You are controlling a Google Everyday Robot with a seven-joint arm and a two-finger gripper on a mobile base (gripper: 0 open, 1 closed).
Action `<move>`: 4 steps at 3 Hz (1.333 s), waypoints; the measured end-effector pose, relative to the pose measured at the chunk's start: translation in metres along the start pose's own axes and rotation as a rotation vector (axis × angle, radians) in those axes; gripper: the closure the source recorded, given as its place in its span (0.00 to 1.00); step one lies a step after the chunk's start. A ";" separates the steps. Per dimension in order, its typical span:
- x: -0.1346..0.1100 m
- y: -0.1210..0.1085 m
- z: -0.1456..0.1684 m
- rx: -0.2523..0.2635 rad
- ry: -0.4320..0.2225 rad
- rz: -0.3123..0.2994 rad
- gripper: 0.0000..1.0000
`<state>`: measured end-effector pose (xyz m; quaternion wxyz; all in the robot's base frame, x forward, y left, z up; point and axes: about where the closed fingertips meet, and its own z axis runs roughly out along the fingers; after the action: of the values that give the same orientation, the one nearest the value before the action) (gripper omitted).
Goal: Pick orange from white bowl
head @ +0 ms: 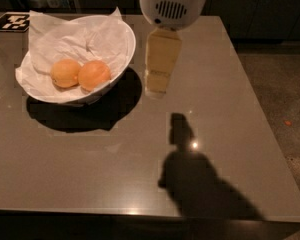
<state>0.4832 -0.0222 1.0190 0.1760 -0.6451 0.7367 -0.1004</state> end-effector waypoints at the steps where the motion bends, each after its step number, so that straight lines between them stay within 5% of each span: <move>1: -0.022 -0.019 0.013 0.004 0.025 -0.036 0.00; 3: -0.038 -0.025 0.008 0.032 -0.040 -0.055 0.00; 4: -0.068 -0.038 0.022 -0.006 -0.077 -0.101 0.00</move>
Offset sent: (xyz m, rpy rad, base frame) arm 0.0221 0.0183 -0.0017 -0.0324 -0.0034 0.0209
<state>0.5339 0.0409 1.0221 0.1971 -0.6855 0.6961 -0.0818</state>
